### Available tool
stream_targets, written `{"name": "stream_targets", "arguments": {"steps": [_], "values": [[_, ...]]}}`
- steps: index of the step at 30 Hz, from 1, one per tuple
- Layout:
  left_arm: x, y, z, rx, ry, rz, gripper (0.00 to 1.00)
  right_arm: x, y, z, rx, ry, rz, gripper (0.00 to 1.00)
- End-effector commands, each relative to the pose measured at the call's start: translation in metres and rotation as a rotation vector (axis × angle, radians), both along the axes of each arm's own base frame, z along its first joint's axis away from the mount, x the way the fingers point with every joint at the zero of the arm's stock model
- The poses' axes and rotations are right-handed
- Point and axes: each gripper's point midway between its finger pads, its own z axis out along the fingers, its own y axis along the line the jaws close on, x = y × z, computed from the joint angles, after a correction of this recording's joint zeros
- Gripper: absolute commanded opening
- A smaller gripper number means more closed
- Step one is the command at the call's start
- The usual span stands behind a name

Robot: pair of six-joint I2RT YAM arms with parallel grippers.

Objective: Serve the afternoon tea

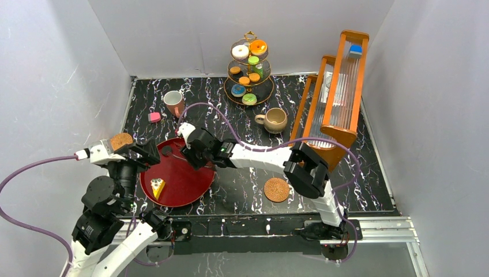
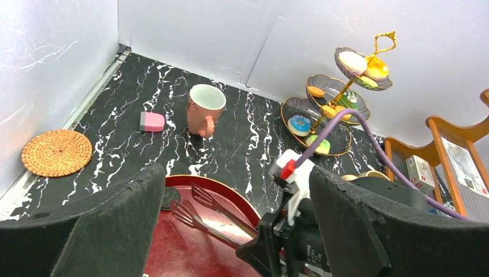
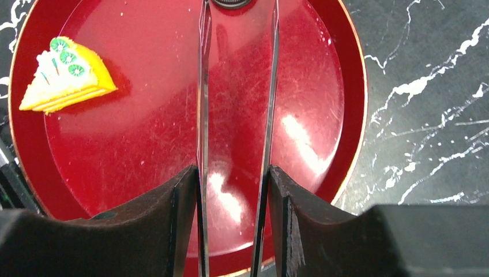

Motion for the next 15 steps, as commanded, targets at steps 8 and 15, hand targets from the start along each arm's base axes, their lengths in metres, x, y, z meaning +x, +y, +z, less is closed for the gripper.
{"name": "stream_targets", "arguments": {"steps": [8,15], "values": [[-0.002,0.003,0.009,-0.027,0.004,0.013,0.92,0.015,0.034,0.009,0.055,-0.049,0.0,0.57],[0.001,0.001,0.008,-0.013,0.016,0.011,0.92,0.011,0.043,0.003,0.064,-0.033,0.025,0.57]]}}
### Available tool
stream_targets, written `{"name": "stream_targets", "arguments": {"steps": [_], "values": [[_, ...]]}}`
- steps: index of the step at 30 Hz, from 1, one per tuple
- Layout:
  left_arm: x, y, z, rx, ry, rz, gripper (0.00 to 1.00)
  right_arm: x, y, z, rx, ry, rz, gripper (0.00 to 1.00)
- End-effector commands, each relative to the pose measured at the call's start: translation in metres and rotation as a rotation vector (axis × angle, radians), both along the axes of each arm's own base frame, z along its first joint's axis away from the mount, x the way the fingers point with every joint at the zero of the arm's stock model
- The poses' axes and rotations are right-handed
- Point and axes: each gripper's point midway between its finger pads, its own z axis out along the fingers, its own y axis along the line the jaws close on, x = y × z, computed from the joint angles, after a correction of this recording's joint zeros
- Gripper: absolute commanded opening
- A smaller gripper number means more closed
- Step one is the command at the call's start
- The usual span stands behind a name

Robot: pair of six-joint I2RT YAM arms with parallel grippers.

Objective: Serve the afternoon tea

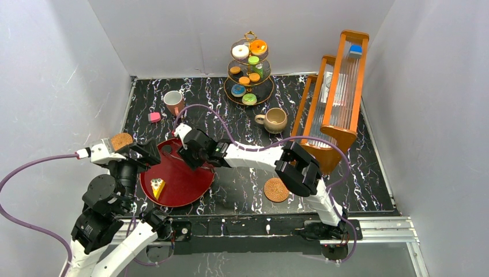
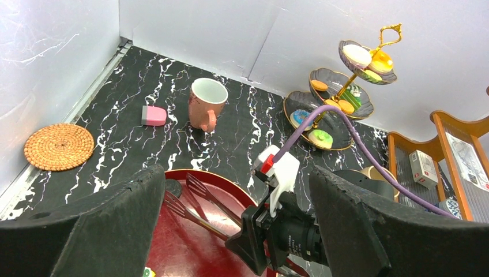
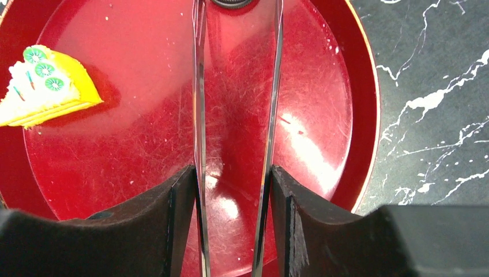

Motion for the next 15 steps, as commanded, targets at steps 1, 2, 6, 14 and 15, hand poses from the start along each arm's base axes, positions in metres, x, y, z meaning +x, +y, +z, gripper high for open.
{"name": "stream_targets", "arguments": {"steps": [1,2,6,14,15], "values": [[0.002,0.0,0.008,-0.012,-0.007,0.012,0.92,0.004,0.026,0.027,0.09,-0.037,0.025,0.57],[0.002,0.0,0.007,-0.012,-0.006,0.01,0.92,0.003,0.027,0.027,0.092,-0.037,0.026,0.57],[0.004,-0.002,0.005,-0.011,0.0,0.012,0.92,0.006,0.028,0.023,0.081,-0.044,0.02,0.57],[0.008,-0.006,0.004,0.019,0.022,0.002,0.92,0.005,0.027,0.028,0.079,-0.045,0.021,0.47],[0.008,-0.006,0.003,0.021,0.025,0.0,0.92,0.005,0.025,0.033,0.087,-0.048,0.023,0.46]]}}
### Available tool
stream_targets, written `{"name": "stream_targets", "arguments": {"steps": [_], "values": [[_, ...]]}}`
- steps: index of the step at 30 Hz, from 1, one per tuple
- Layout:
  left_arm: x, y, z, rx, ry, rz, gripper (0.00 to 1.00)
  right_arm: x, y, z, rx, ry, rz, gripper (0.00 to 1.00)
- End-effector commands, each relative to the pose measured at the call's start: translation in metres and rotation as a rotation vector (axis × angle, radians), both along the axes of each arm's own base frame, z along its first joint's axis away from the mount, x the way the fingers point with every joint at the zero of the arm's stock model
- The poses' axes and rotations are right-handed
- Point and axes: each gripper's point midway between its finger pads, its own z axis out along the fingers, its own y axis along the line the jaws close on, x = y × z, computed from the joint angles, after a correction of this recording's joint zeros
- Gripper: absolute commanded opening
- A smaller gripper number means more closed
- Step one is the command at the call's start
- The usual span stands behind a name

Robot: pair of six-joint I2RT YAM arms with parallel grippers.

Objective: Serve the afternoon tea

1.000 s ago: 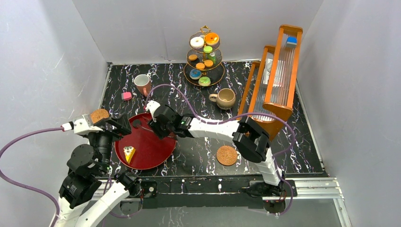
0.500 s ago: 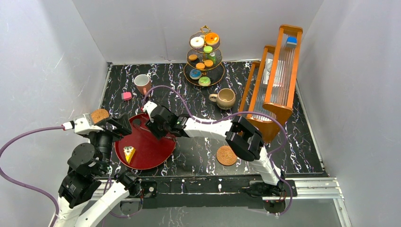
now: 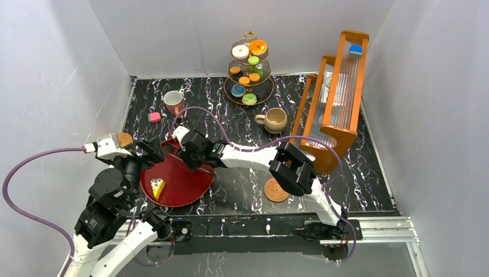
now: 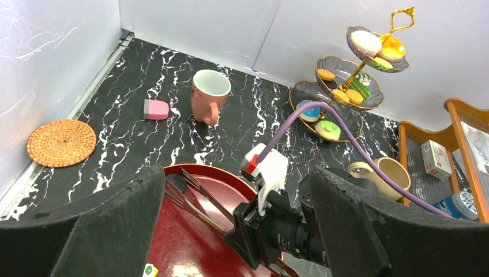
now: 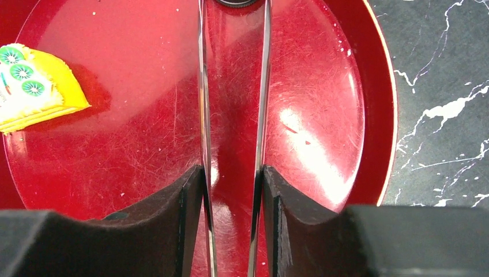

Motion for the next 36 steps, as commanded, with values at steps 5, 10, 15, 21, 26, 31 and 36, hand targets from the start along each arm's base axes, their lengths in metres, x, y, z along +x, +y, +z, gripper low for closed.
{"name": "stream_targets", "arguments": {"steps": [5,10,15,21,26,31,36], "values": [[0.002,0.002,0.003,0.011,0.002,0.018,0.92,-0.005,0.003,0.067,0.135,-0.059,0.031,0.43],[0.01,-0.003,-0.005,0.036,0.022,0.019,0.92,-0.009,-0.013,0.08,0.124,-0.078,0.038,0.41],[0.02,-0.013,-0.013,0.073,0.042,0.001,0.92,-0.006,-0.027,0.098,0.13,-0.094,0.028,0.41],[0.026,-0.016,-0.024,0.103,0.051,0.001,0.92,0.015,-0.054,0.123,0.149,-0.125,-0.045,0.38],[0.026,-0.016,-0.036,0.114,0.051,-0.002,0.92,0.042,-0.085,0.141,0.143,-0.174,-0.135,0.38],[0.027,-0.015,-0.049,0.142,0.07,0.003,0.92,0.068,-0.115,0.146,0.117,-0.197,-0.217,0.38],[0.028,-0.015,-0.049,0.16,0.073,-0.001,0.92,0.099,-0.152,0.148,0.083,-0.2,-0.327,0.38]]}}
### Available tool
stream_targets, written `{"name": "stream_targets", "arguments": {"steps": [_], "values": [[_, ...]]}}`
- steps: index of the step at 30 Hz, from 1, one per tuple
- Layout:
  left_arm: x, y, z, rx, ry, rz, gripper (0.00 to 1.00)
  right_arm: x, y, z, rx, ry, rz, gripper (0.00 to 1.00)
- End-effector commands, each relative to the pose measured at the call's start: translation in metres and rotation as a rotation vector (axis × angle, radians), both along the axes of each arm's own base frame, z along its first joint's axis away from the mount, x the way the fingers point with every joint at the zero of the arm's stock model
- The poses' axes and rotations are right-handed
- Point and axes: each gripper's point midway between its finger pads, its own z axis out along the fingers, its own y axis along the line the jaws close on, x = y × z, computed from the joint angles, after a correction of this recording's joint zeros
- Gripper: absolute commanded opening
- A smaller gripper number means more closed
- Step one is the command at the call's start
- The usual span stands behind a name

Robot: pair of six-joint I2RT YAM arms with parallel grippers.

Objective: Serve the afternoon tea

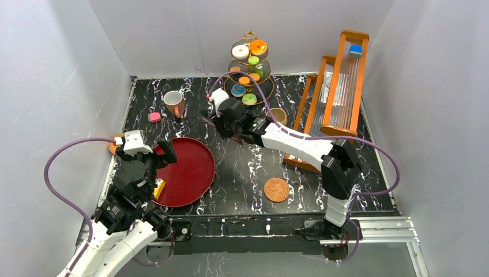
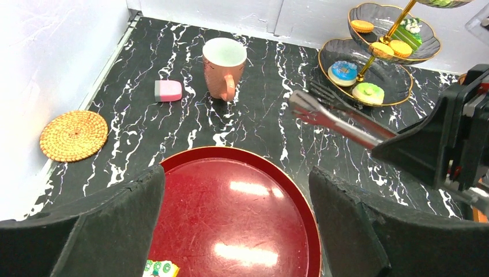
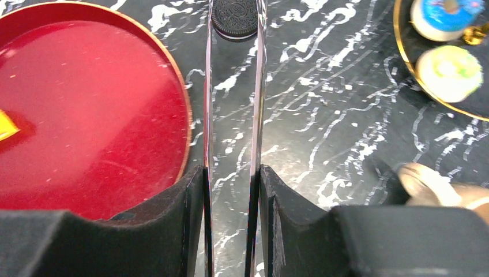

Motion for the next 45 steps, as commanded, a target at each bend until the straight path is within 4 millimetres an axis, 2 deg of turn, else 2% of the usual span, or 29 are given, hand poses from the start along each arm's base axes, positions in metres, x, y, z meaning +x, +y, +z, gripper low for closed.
{"name": "stream_targets", "arguments": {"steps": [1,10,19,28,37,45], "values": [[0.001,0.001,0.009,0.001,-0.033,0.007,0.92,0.03,-0.037,0.03,0.024,-0.054,-0.118,0.38],[-0.006,0.006,0.014,-0.021,-0.069,0.004,0.92,0.078,-0.099,0.022,-0.01,-0.004,-0.289,0.38],[-0.009,0.008,0.016,-0.034,-0.083,0.0,0.92,0.117,-0.141,0.01,-0.032,0.029,-0.413,0.38],[-0.011,0.009,0.017,-0.043,-0.093,0.0,0.92,0.147,-0.164,0.001,-0.03,0.042,-0.493,0.38],[-0.01,0.007,0.015,-0.042,-0.087,-0.007,0.92,0.179,-0.174,-0.005,-0.011,0.01,-0.57,0.38],[-0.01,0.007,0.016,-0.04,-0.088,-0.007,0.92,0.2,-0.173,-0.013,0.015,-0.015,-0.601,0.38]]}}
